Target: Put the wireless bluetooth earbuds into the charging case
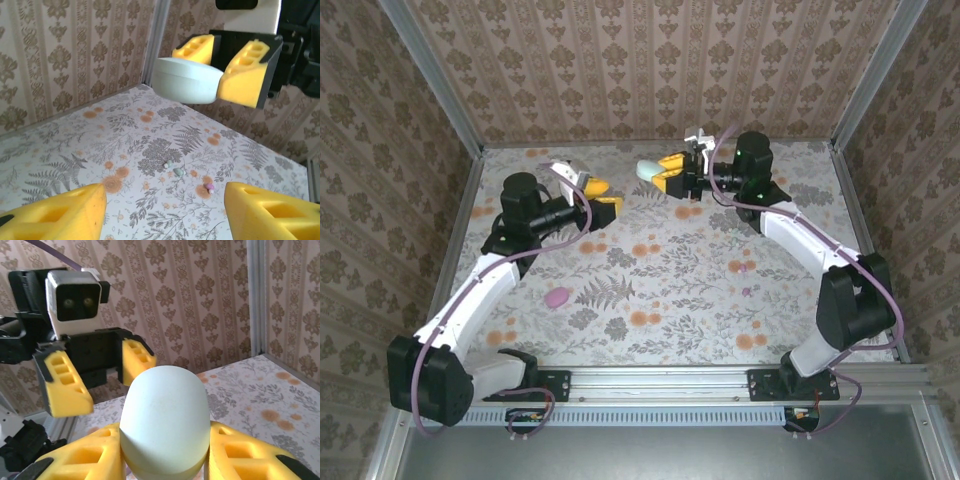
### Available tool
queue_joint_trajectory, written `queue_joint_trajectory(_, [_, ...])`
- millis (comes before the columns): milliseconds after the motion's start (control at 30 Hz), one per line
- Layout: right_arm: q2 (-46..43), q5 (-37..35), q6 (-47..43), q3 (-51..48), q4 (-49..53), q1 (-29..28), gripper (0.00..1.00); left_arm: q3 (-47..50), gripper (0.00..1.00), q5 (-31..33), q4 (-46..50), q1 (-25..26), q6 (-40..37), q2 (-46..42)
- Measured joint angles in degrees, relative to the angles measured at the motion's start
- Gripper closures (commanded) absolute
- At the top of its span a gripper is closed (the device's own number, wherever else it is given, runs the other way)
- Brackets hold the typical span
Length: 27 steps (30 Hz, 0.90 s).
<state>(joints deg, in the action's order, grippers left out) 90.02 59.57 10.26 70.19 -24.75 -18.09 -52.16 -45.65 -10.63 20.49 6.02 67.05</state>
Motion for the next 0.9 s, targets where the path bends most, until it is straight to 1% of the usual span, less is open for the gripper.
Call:
queue_joint_trajectory(200, [-2.56, 1.40, -1.09, 0.13, 3.10, -0.02, 0.63, -0.02, 0.37, -3.23, -2.82, -0.02, -1.88, 1.77])
queue_joint_trajectory(433, [-3.48, 2.69, -2.01, 0.17, 5.77, -0.07, 0.63, -1.70, 0.33, -7.80, -3.15, -0.35, -3.96, 3.13])
queue_joint_trajectory(533, [-3.67, 3.06, -2.73, 0.26, 6.84, -0.07, 0.63, -2.89, 0.33, -9.70, -3.23, -0.35, -3.96, 4.28])
queue_joint_trajectory(733, [-3.72, 4.15, -2.84, 1.22, 8.13, -0.24, 0.63, -2.99, 0.35, -11.69, -4.28, -0.35, -4.31, 4.55])
queue_joint_trajectory(900, [-3.72, 4.81, -3.06, 2.14, 8.35, -0.68, 0.63, -3.23, 0.34, -13.33, -4.85, -0.35, -4.33, 4.72])
